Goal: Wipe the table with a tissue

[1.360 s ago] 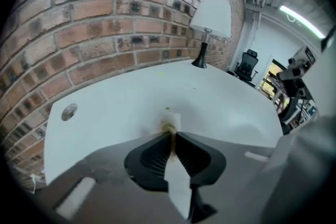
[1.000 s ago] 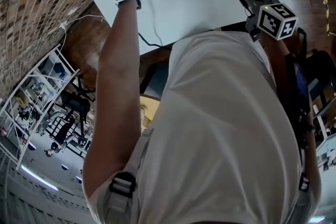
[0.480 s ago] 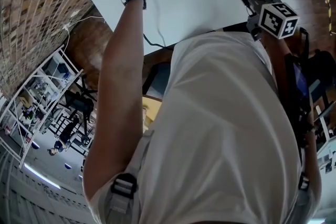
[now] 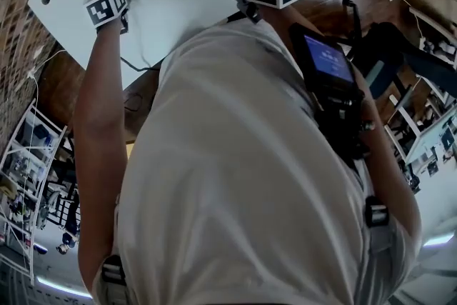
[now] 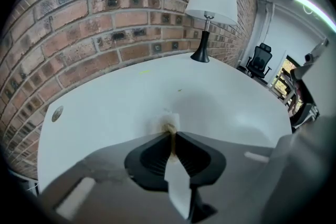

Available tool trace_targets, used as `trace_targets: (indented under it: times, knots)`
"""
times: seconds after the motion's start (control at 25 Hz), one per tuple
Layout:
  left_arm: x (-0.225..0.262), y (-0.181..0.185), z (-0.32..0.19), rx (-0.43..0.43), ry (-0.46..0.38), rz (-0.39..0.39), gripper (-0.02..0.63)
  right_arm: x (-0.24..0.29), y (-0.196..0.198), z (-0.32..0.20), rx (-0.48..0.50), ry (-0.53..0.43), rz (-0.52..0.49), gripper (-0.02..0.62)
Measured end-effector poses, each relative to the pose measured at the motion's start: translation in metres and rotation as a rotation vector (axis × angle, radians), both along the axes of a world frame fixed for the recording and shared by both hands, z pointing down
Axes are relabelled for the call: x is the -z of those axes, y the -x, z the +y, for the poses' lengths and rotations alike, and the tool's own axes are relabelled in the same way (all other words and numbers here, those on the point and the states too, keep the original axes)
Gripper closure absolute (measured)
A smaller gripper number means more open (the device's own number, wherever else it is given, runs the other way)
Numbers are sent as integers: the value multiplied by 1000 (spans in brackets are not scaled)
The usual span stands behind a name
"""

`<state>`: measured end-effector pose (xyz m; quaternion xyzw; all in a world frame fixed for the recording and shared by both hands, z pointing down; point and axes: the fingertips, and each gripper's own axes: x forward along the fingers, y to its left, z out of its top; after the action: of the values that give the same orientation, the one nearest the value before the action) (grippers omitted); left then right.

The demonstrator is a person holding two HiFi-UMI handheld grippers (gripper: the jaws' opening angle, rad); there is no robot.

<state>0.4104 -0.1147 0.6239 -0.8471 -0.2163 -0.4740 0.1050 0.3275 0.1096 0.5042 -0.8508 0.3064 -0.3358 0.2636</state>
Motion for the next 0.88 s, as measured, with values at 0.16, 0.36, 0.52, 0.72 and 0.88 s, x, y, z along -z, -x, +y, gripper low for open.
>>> trace_targets:
  times: [0.16, 0.36, 0.52, 0.72, 0.88]
  knots:
    - [-15, 6, 30, 40, 66, -63, 565, -12, -9, 19, 53, 37, 18, 588]
    - [-4, 16, 44, 18, 238, -101, 563, -4, -18, 7, 101, 82, 55, 588]
    - [19, 7, 47, -25, 269, -35, 563, 1, -18, -5, 184, 151, 111, 588]
    - [32, -13, 22, 43, 224, 17, 563, 3, -18, -10, 222, 188, 145, 588]
    - [35, -25, -5, 116, 173, 20, 563, 10, -22, -16, 231, 181, 167, 588]
